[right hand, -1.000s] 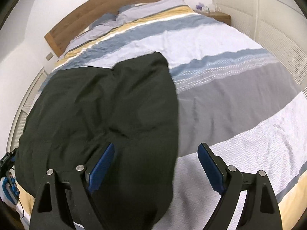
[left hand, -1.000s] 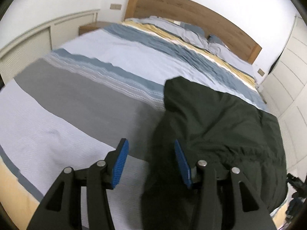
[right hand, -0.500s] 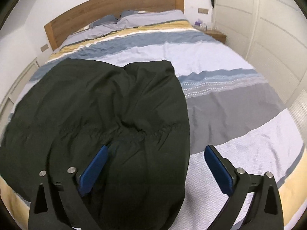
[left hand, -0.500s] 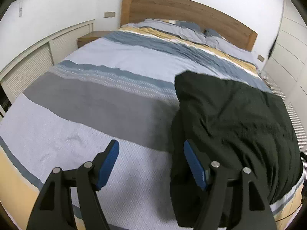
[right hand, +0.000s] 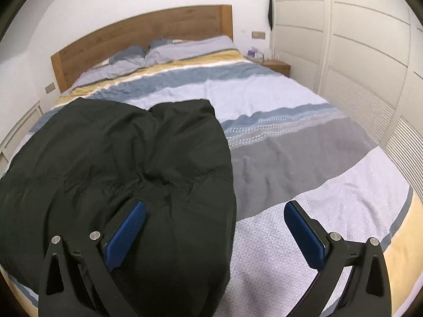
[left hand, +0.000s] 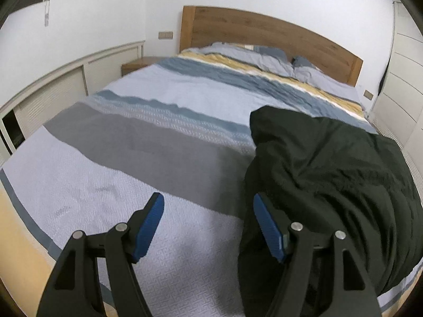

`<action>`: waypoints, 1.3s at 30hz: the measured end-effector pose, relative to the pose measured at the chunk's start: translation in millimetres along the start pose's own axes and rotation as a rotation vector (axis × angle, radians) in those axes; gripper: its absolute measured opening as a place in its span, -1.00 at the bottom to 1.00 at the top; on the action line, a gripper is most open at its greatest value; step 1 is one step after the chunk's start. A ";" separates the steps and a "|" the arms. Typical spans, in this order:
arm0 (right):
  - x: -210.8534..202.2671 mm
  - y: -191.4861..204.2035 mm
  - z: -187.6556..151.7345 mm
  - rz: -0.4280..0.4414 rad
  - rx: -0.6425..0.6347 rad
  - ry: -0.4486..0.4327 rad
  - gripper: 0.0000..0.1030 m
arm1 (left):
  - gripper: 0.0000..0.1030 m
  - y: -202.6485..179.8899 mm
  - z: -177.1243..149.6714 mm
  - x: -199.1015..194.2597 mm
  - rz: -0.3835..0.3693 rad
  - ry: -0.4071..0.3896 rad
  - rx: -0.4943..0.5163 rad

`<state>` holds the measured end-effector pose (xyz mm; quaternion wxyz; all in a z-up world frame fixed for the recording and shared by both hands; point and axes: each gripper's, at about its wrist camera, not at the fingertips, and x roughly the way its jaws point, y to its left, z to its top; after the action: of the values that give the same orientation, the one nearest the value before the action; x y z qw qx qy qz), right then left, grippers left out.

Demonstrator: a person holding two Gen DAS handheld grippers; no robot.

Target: Fold large clothes

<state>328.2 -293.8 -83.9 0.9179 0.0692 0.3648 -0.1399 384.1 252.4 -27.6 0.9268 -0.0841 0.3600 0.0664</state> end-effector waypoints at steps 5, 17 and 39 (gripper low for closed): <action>-20.1 -1.9 -2.8 0.018 -0.045 -0.044 0.99 | 0.34 -22.1 6.9 -18.6 0.018 -0.032 0.034; -58.1 -4.7 -21.7 0.108 -0.086 -0.089 0.99 | 0.34 -117.2 -37.6 -89.8 -0.106 -0.079 0.092; -169.4 62.9 -65.1 0.082 -0.127 0.112 0.99 | 0.55 -203.8 -95.2 -171.0 -0.214 0.178 0.368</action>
<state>187.5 -184.1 -12.8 0.9036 0.0333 0.4204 -0.0749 233.9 23.1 41.3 0.8929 0.0429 0.4352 -0.1068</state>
